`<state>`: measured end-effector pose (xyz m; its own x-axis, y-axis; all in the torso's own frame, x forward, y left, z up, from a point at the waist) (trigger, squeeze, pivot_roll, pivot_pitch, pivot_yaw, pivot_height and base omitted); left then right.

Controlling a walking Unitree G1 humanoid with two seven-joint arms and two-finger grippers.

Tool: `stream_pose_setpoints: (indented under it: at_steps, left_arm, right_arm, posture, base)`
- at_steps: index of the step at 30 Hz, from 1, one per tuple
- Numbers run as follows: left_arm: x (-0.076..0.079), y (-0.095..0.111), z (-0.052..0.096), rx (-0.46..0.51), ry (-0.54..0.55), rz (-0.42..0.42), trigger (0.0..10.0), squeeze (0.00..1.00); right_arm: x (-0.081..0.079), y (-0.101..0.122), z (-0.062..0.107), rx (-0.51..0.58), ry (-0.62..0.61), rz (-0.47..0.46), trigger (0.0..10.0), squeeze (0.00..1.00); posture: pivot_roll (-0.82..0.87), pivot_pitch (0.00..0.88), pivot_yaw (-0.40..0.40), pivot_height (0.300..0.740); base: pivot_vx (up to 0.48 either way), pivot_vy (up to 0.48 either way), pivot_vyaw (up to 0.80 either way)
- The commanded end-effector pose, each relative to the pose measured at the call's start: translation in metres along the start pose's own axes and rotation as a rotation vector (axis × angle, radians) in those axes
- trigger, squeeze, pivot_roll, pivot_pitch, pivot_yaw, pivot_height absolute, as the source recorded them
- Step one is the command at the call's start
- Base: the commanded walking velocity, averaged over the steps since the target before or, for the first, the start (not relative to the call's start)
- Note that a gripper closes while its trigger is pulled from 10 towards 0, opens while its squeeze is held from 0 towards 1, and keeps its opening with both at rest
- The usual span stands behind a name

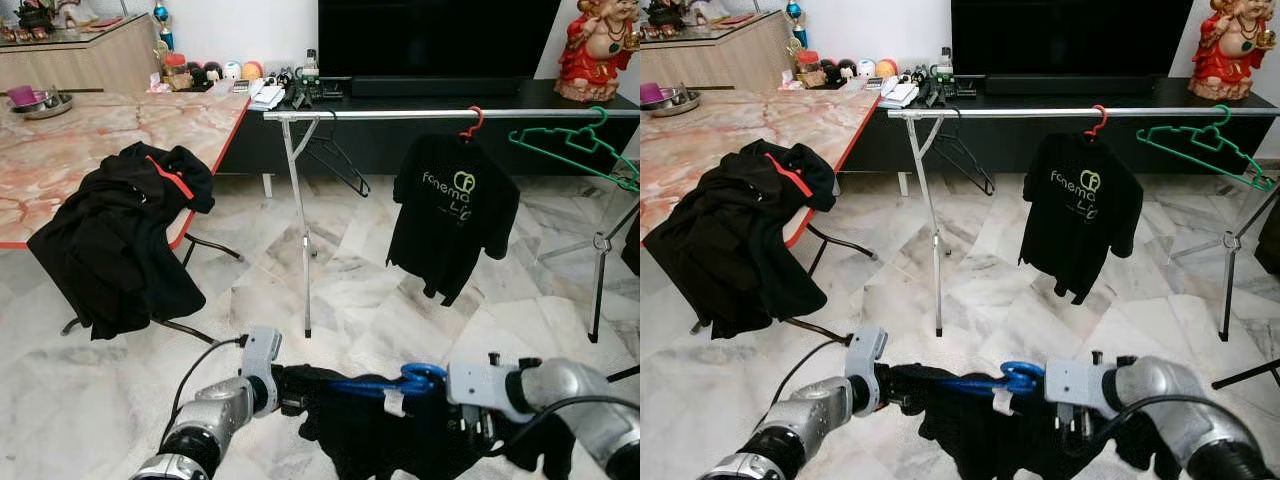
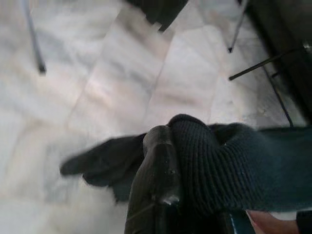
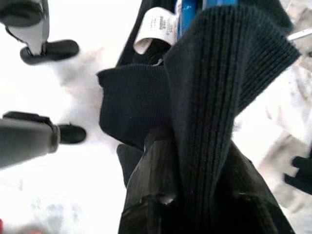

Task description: Hang hanger

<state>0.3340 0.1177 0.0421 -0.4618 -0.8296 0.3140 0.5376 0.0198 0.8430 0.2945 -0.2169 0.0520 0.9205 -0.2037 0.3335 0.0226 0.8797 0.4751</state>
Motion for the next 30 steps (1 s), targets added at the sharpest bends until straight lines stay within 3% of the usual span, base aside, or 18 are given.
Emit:
stream_pose_setpoints:
  at_steps: [1, 8, 9, 10, 11, 17, 20, 25, 26, 27, 28, 29, 30]
  left_arm:
    - [0.001, 0.003, 0.002, -0.003, -0.018, -0.023, 0.0, 0.00]
    - [0.017, 0.008, 0.006, -0.004, -0.142, -0.118, 0.0, 0.00]
    - [0.025, 0.008, 0.007, -0.015, -0.196, -0.158, 0.0, 0.00]
    - [0.025, 0.008, 0.007, -0.015, -0.196, -0.158, 0.0, 0.00]
    - [0.034, 0.009, 0.008, -0.016, -0.259, -0.185, 0.0, 0.00]
    - [0.048, 0.018, 0.010, 0.004, -0.342, -0.253, 0.0, 0.00]
    - [0.064, 0.027, 0.016, 0.042, -0.420, -0.276, 0.0, 0.00]
    - [0.076, 0.020, 0.024, 0.022, -0.514, -0.339, 0.0, 0.00]
    - [0.079, 0.016, 0.027, 0.009, -0.550, -0.359, 1.5, 0.00]
    - [0.081, 0.013, 0.030, -0.001, -0.576, -0.372, 1.5, 0.00]
    - [0.089, 0.009, 0.037, -0.014, -0.650, -0.415, 10.0, 0.05]
    - [0.093, 0.008, 0.040, -0.014, -0.680, -0.423, 10.0, 0.41]
    - [0.099, 0.010, 0.043, -0.006, -0.709, -0.421, 10.0, 1.00]
  right_arm:
    - [-0.003, -0.004, -0.002, -0.026, 0.001, -0.003, 0.0, 0.00]
    - [0.000, -0.003, -0.018, -0.028, -0.143, -0.122, 0.0, 0.00]
    - [0.005, 0.003, -0.022, 0.016, -0.211, -0.219, 0.0, 0.00]
    - [0.005, 0.003, -0.022, 0.016, -0.211, -0.219, 0.0, 0.00]
    - [0.010, 0.011, -0.027, 0.050, -0.275, -0.302, 0.0, 0.00]
    - [0.004, 0.021, -0.039, 0.087, -0.258, -0.367, 0.0, 0.00]
    - [-0.002, 0.022, -0.046, 0.087, -0.238, -0.392, 0.0, 0.00]
    - [0.002, 0.025, -0.047, 0.130, -0.285, -0.459, 0.0, 0.00]
    - [0.006, 0.026, -0.045, 0.139, -0.319, -0.471, 0.0, 0.00]
    - [0.008, 0.026, -0.045, 0.145, -0.341, -0.478, 0.0, 0.00]
    - [0.013, 0.025, -0.043, 0.139, -0.384, -0.498, 0.0, 0.00]
    - [0.014, 0.025, -0.043, 0.140, -0.399, -0.504, 0.0, 0.00]
    - [0.019, 0.028, -0.042, 0.175, -0.433, -0.549, 0.0, 0.00]
  posture:
    - [0.02, 0.061, 0.001, 0.740]
    - [0.02, 0.057, 0.010, 0.740]
    - [0.02, 0.055, 0.014, 0.740]
    - [0.02, 0.055, 0.014, 0.740]
    - [0.02, 0.052, 0.021, 0.740]
    - [0.02, 0.048, 0.020, 0.740]
    - [0.03, 0.045, 0.015, 0.740]
    - [0.03, 0.038, 0.016, 0.740]
    - [0.03, 0.034, 0.014, 0.740]
    - [0.03, 0.034, 0.014, 0.740]
    - [0.03, 0.029, 0.013, 0.740]
    - [0.04, 0.026, 0.012, 0.740]
    - [0.04, 0.019, 0.012, 0.740]
  base:
    - [0.000, 0.000, 0.00]
    - [0.000, 0.000, 0.00]
    - [0.000, 0.000, 0.00]
    - [0.000, 0.000, 0.00]
    - [0.000, 0.000, 0.00]
    - [0.000, 0.000, 0.00]
    - [0.000, 0.000, 0.00]
    - [0.000, 0.000, 0.00]
    - [0.000, 0.000, 0.00]
    - [0.000, 0.000, 0.00]
    - [0.000, 0.000, 0.00]
    - [0.000, 0.000, 0.00]
    - [0.000, 0.000, 0.00]
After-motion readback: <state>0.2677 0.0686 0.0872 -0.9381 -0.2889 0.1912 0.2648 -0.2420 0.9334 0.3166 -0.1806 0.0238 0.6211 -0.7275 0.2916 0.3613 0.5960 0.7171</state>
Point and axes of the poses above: a point about 5 cm out from each wrist's last joint towards the gripper, its own z axis pointing back from the gripper into the wrist, its own y axis along the axis of the wrist's last joint, x = y × z, the point moved 1 cm from there along -z, pointing out of the wrist towards the gripper, and after that the axes turned 1 degree about -z, right-handed, at the moved point
